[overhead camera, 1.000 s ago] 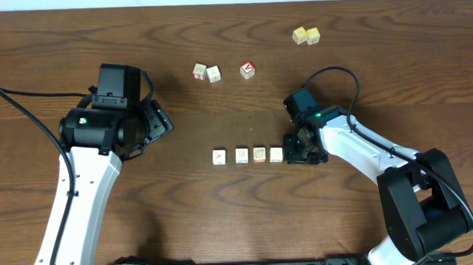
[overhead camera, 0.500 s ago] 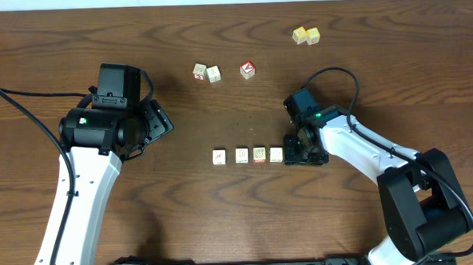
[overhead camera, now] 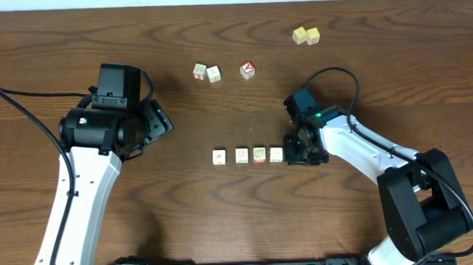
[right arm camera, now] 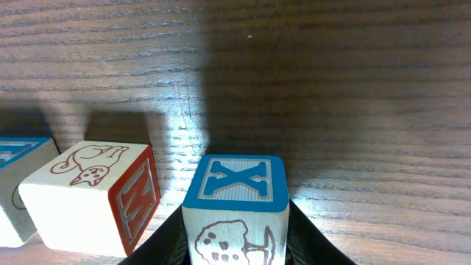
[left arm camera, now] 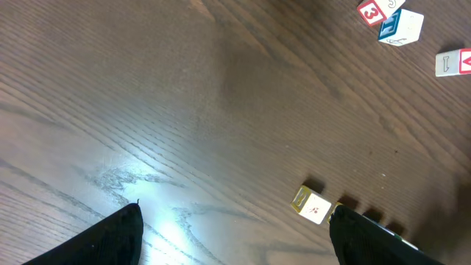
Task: Lift 5 blocks
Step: 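Set the X block at the row's right end, holding it in place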
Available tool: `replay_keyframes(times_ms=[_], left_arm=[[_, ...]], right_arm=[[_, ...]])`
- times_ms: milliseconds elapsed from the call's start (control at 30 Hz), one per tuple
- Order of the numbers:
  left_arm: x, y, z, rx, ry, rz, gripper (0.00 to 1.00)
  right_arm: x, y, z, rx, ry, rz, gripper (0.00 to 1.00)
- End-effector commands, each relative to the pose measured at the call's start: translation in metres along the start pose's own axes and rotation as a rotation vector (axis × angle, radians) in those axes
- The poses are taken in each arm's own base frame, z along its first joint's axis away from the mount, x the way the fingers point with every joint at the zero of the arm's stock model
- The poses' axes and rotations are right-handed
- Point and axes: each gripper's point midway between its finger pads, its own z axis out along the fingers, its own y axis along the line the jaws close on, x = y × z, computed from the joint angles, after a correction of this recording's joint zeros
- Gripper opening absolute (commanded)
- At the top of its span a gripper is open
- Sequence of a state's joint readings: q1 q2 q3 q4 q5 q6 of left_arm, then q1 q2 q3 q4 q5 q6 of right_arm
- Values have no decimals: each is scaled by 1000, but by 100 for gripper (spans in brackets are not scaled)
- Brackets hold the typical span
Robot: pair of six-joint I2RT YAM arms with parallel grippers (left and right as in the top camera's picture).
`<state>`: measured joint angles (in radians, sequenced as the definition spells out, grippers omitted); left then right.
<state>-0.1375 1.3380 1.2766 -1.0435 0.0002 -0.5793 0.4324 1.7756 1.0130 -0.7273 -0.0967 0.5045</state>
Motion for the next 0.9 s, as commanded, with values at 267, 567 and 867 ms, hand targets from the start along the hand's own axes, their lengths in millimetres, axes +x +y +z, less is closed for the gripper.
replay_keyframes(times_ms=[267,567,867], left_arm=[[-2,3,0,-12,-7,-2,81],[-2,3,0,-12,-7,-2,82],[-2,3,0,-12,-7,-2,81]], right_arm=[[2,3,1,-8,5,-8,36],[1,4,0,-9,3,-8,43],[1,8,-1,-29,8,-7,43]])
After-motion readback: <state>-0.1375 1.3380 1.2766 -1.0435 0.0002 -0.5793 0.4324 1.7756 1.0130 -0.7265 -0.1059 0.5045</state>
